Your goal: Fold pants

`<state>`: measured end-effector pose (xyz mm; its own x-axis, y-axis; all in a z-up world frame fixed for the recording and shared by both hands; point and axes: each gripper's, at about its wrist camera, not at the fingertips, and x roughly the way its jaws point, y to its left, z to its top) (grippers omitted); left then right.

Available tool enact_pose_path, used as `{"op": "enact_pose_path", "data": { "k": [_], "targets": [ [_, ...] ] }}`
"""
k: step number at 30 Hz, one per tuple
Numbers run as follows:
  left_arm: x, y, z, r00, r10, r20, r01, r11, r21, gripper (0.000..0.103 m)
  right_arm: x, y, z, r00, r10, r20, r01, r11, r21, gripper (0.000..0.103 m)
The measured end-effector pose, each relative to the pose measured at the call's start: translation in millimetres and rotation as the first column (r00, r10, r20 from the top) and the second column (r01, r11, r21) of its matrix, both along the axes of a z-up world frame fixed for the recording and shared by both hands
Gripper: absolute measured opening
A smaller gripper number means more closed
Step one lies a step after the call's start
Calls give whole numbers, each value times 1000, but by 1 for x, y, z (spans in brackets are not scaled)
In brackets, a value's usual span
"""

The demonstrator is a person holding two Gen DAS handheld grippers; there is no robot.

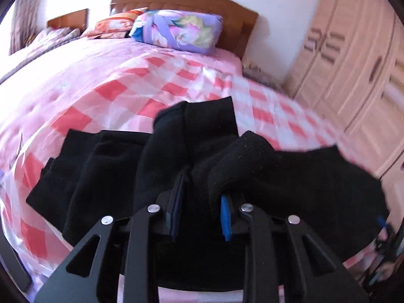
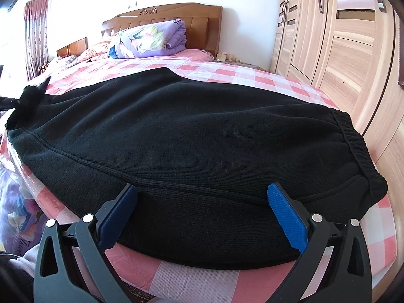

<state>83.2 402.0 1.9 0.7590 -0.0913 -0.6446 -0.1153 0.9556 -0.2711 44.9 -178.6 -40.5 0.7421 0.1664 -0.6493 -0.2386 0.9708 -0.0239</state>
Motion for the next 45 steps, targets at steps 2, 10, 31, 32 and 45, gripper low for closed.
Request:
{"op": "enact_pose_path", "data": {
  "k": [2, 10, 31, 32, 45],
  "targets": [
    [-21, 50, 2, 991, 124, 55, -115, 981, -154, 15, 0, 0, 0, 1000, -1, 1, 1, 1000, 0, 99],
    [-60, 132, -46, 952, 303, -50, -301, 890, -343, 27, 1, 0, 0, 1000, -11, -1, 11, 1000, -6, 99],
    [-40, -49, 6, 999, 31, 36, -37, 984, 176, 69, 5, 153, 46, 923, 385, 4, -384, 922, -46, 99],
    [-32, -60, -2, 1000, 24, 8, -25, 978, 205, 69, 8, 168, 47, 914, 406, 3, -404, 912, -65, 99],
    [-22, -79, -44, 998, -4, -65, 17, 979, 202, 84, 143, 321, 33, 839, 498, -220, -532, 836, -134, 99]
  ]
}}
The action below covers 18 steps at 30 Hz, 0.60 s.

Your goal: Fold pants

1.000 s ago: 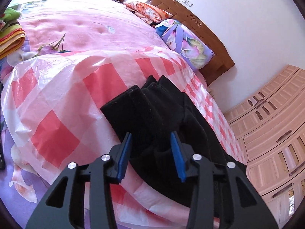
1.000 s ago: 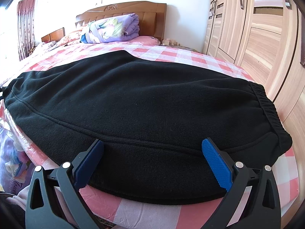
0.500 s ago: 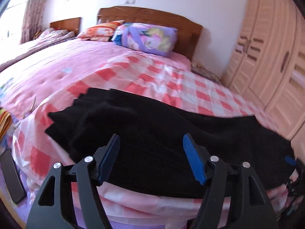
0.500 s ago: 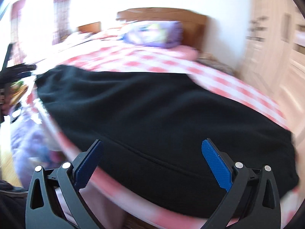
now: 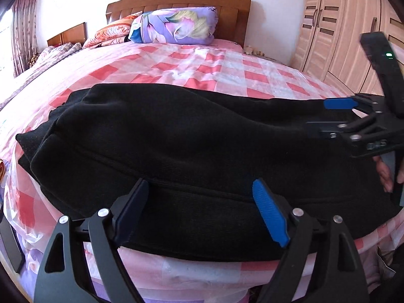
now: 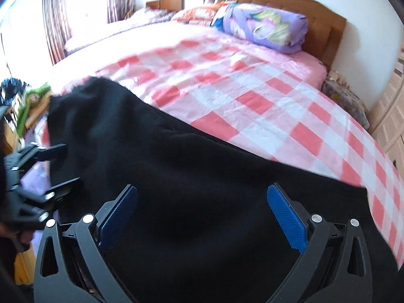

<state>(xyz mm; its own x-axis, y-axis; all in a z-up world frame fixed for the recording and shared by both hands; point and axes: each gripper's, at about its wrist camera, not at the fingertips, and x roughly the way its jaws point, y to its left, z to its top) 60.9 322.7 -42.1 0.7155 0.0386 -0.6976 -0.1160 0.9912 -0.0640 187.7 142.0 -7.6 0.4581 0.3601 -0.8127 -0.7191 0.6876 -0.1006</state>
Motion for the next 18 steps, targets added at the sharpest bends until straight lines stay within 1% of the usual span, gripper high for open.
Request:
{"op": "enact_pose_path", "data": {
  "k": [1, 2, 3, 5, 6, 8, 10, 11, 12, 13, 14, 16, 18],
  "targets": [
    [1, 1, 0, 1000, 2, 0, -2, 1000, -5, 84, 10, 7, -13, 1000, 1, -13, -1, 999, -44, 97],
    [1, 2, 0, 1000, 2, 1, -2, 1000, -13, 84, 16, 2, -11, 999, -17, -28, 17, 1000, 13, 97],
    [1, 3, 0, 1000, 2, 1, -2, 1000, -23, 85, 24, -1, -8, 998, -58, -31, 59, 998, 29, 97],
    [1, 5, -2, 1000, 0, 4, 0, 999, -36, 86, 32, -7, 4, 987, -159, 23, 158, 986, 55, 96],
    [0, 4, -2, 1000, 1, 6, -1, 999, -32, 87, 35, -10, 10, 986, -164, 18, 162, 982, 96, 96],
    [0, 1, -4, 1000, 6, 11, -6, 1000, -19, 90, 35, -1, 15, 996, -86, -23, 88, 985, 145, 96],
    [1, -3, -5, 1000, 14, 15, -14, 1000, -1, 92, 28, 17, 17, 1000, 0, 30, -3, 995, 99, 96],
    [2, -4, -5, 1000, 18, 16, -18, 1000, 7, 93, 25, 25, 16, 998, 51, 38, -54, 995, 80, 89],
    [2, -4, -5, 1000, 19, 16, -19, 1000, 6, 93, 25, 34, 15, 991, 134, 7, -134, 988, 77, 82],
    [2, -3, -5, 1000, 18, 15, -18, 1000, 2, 93, 25, 39, 13, 983, 180, -27, -178, 981, 83, 70],
    [2, -2, -5, 1000, 14, 14, -14, 1000, -1, 93, 26, 45, 11, 973, 221, -62, -215, 972, 90, 65],
    [2, -2, -5, 1000, 9, 13, -9, 1000, -1, 93, 26, 53, 10, 956, 277, -97, -268, 958, 102, 62],
    [4, -2, -5, 1000, 13, 9, -13, 1000, 0, 94, 28, 63, 6, 941, 317, -115, -308, 947, 91, 56]
  ]
}}
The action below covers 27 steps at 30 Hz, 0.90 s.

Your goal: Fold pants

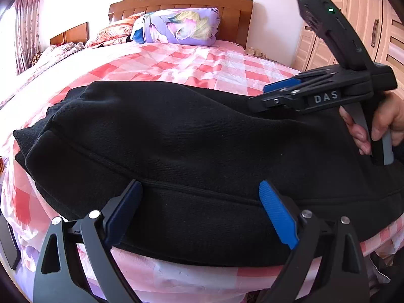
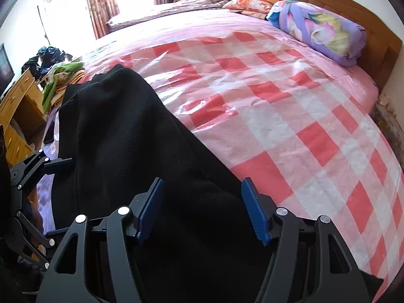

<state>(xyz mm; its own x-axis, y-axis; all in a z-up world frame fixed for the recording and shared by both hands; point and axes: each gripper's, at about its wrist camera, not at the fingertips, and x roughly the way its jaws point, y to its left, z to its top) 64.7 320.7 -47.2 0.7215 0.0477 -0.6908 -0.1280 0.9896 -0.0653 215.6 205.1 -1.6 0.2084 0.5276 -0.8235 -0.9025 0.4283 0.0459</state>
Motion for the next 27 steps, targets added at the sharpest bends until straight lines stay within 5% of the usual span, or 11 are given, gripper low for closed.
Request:
{"op": "enact_pose_path", "data": {
  "k": [9, 17, 23, 27],
  "targets": [
    [8, -4, 2, 998, 24, -63, -23, 1000, 13, 97, -19, 8, -4, 989, 80, 124, -73, 995, -61, 25],
    [12, -8, -1, 997, 50, -63, -48, 998, 35, 101, -33, 3, 20, 950, -24, 310, 20, 1000, 16, 7],
    [10, -7, -1, 997, 47, -54, -46, 999, 30, 101, -9, 8, -3, 976, -79, 204, 95, 993, -69, 10],
    [10, -6, -1, 998, 42, -50, -41, 999, 27, 101, 5, -11, 3, 978, -182, 105, 181, 983, 25, 13]
  ]
}}
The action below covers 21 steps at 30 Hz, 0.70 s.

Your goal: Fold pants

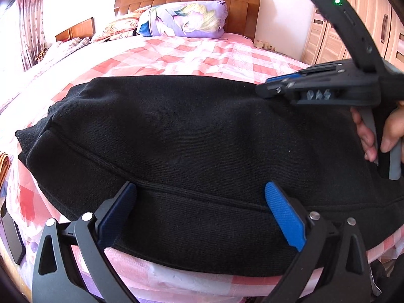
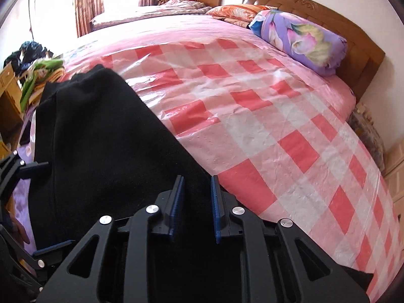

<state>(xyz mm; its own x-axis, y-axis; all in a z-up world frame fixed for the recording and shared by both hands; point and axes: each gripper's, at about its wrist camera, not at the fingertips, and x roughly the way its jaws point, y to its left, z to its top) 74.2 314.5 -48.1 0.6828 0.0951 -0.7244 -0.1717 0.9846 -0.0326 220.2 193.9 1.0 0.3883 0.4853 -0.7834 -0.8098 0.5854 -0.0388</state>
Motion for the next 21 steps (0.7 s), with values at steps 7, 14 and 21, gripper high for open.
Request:
{"op": "enact_pose_path", "data": {
  "k": [7, 14, 21],
  "targets": [
    [-1, 1, 0, 1000, 1, 7, -1, 1000, 1, 101, -33, -37, 13, 999, -32, 6, 31, 998, 56, 16],
    [1, -1, 1, 1000, 13, -1, -13, 1000, 4, 101, -55, -76, -21, 994, -112, 4, 112, 993, -25, 98],
    [2, -1, 2, 1000, 13, -12, -13, 1000, 3, 102, -75, -114, -1, 979, -197, 44, 196, 980, 17, 98]
  ]
}}
